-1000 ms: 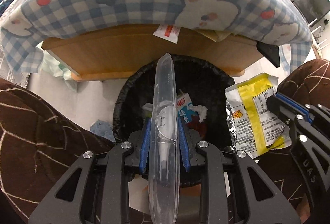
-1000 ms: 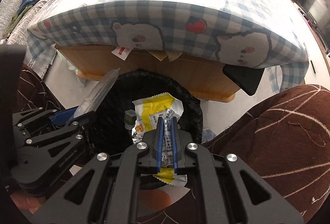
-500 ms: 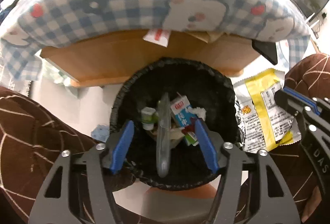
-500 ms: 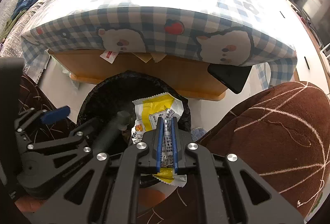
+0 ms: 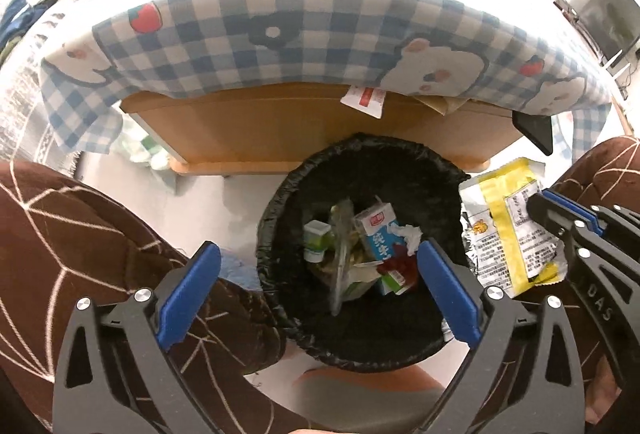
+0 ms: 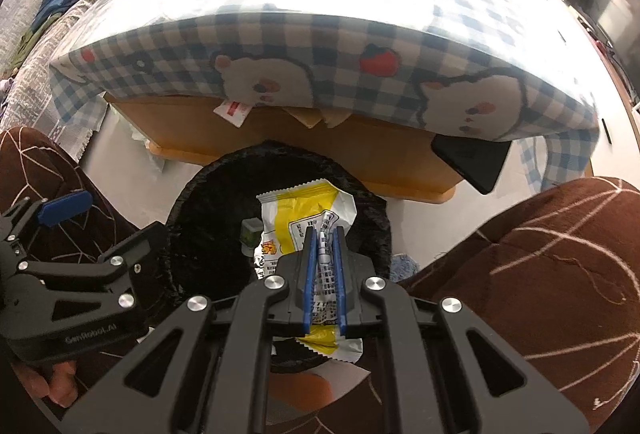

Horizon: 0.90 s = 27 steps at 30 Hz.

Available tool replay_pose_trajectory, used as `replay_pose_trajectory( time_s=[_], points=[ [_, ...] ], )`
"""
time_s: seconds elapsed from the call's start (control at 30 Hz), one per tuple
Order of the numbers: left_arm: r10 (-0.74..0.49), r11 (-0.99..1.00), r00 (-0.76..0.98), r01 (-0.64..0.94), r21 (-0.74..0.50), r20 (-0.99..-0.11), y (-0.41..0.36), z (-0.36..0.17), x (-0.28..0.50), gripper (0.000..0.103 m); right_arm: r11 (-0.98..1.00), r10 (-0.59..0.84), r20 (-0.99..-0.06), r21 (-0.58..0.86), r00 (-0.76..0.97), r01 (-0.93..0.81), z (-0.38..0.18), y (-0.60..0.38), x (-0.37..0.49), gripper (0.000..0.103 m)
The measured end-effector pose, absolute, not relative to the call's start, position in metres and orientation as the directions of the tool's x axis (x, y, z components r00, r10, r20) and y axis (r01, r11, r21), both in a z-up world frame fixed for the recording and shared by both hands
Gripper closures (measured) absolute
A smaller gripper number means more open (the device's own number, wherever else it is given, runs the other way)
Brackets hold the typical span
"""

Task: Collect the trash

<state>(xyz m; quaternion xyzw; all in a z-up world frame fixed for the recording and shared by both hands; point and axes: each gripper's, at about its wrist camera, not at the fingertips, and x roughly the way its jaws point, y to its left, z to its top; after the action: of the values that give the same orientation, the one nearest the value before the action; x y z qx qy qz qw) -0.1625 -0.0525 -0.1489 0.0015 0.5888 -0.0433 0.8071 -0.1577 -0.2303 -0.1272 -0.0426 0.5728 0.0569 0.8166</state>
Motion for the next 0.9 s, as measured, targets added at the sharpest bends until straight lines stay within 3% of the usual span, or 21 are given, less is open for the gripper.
replay_pose_trajectory(
  time_s=[0.5,0.9],
  points=[
    [-0.080,0.997,0.306,0.043,-0.070,-0.948,-0.039,-0.141,-0.155,0.006,0.988,0.056,-0.956,0.012,0.290,-0.151,-0.143,-0.219,-0.150,0.091],
    [-0.090,0.996,0.343,0.048,-0.078,-0.935,-0.042,-0.115,-0.151,0.006,0.995,0.062,-0.924,0.028,0.377,-0.097,-0.098,-0.238,-0.146,0.034]
  ],
)
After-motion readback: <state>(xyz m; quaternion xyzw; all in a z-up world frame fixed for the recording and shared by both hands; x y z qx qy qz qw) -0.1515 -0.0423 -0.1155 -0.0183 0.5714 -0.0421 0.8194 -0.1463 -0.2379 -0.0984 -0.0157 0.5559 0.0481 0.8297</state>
